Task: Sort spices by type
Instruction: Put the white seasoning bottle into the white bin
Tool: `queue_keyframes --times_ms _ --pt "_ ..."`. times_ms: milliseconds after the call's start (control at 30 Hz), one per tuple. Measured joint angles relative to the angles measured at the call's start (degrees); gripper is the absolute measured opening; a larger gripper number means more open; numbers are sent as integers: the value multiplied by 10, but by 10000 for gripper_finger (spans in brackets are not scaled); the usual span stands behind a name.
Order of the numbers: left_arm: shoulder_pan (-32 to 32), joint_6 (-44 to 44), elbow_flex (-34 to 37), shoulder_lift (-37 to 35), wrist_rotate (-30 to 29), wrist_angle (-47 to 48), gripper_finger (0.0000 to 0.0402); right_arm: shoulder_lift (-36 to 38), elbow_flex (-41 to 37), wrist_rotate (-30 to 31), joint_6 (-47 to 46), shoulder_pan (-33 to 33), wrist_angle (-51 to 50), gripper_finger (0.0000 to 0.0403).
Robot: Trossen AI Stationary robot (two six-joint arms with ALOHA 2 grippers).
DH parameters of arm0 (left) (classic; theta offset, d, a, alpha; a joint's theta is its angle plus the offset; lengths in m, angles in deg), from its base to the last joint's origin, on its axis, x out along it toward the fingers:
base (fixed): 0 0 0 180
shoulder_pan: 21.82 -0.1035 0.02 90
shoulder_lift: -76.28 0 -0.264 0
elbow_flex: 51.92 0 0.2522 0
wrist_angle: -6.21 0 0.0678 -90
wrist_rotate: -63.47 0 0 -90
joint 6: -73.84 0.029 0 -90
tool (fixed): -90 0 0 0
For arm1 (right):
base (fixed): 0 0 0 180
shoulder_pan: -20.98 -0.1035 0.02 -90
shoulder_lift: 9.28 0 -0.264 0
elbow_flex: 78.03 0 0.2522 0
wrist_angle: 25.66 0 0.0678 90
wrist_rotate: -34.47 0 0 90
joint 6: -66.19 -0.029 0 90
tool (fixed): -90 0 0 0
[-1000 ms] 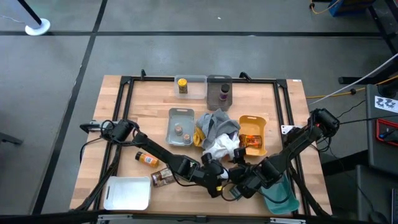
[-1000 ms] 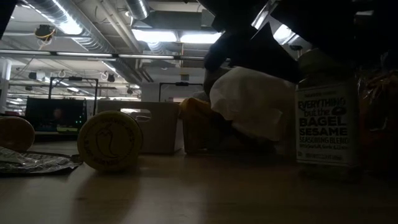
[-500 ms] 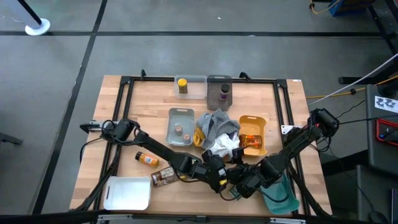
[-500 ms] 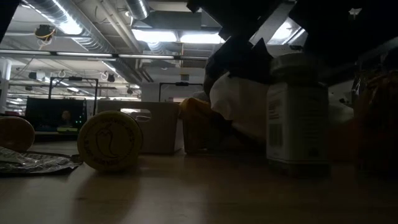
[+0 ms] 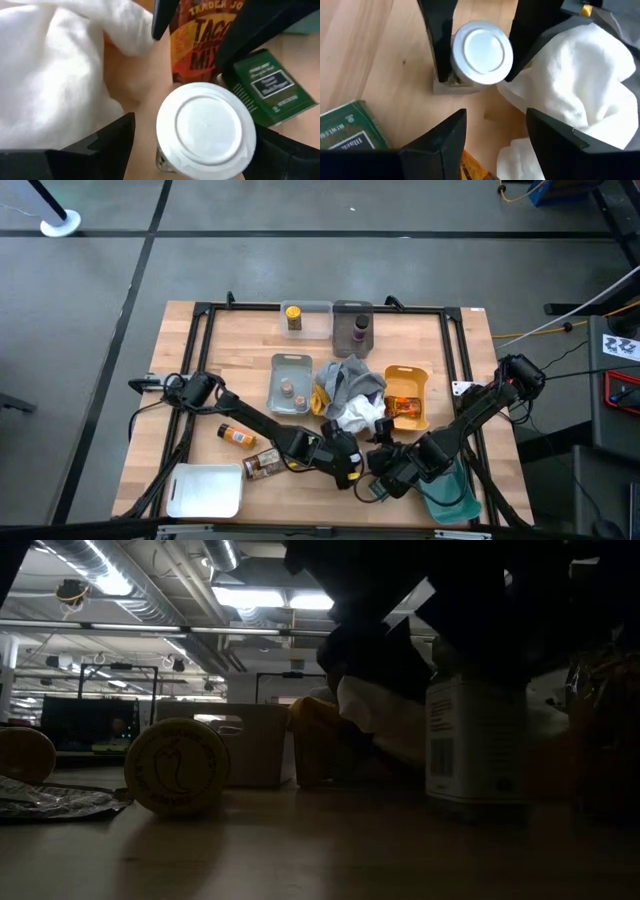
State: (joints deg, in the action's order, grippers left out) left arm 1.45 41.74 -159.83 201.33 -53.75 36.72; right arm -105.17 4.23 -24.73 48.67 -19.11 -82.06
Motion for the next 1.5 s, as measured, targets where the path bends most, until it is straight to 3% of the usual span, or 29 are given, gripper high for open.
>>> queue_keyframes --times_ms 167,400,733,1067,1267,1500 --pt "0 0 0 0 0 7 278 0 0 0 0 0 -4 207" --pt "0 -2 0 0 -1 7 182 0 22 -15 0 0 -29 207" --pt "5 -40 0 -52 59 30 180 0 70 -20 0 -1 -72 207" --pt "51 -101 0 -170 76 232 180 0 78 -60 0 -1 -73 207" --pt "106 -237 0 -232 76 376 180 0 78 -65 0 0 -70 207" --pt "200 -416 0 -256 77 506 180 0 78 -65 0 0 -69 207"
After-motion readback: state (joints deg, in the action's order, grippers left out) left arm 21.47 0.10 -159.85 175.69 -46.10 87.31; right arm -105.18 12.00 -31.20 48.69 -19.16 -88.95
